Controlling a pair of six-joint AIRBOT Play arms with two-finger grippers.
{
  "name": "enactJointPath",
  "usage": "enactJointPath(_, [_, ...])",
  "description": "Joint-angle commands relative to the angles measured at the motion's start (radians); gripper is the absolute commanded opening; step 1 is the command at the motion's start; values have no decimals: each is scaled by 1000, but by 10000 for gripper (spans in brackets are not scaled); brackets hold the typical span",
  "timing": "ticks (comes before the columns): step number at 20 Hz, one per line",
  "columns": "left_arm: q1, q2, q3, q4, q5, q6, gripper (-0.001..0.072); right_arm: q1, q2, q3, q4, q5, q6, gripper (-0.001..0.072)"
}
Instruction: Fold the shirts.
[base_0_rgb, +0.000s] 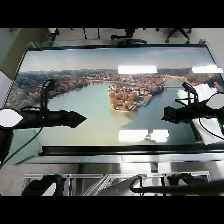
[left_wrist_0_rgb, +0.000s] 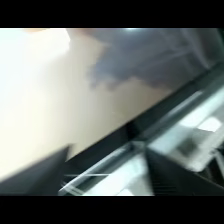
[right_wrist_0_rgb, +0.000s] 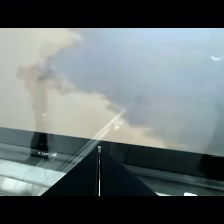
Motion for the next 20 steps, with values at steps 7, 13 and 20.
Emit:
enactJointPath(7, [657, -151, 135, 701, -92, -241, 708, 7, -93, 0, 95, -114, -124, 438])
enactJointPath(13, [1043, -272, 43, 680, -1, -235, 708, 7, -147, 0, 130, -191, -166, 436])
enactJointPath(20, [1135, -465, 76, 475, 1, -128, 708, 7, -179, 0, 130, -229, -220, 435])
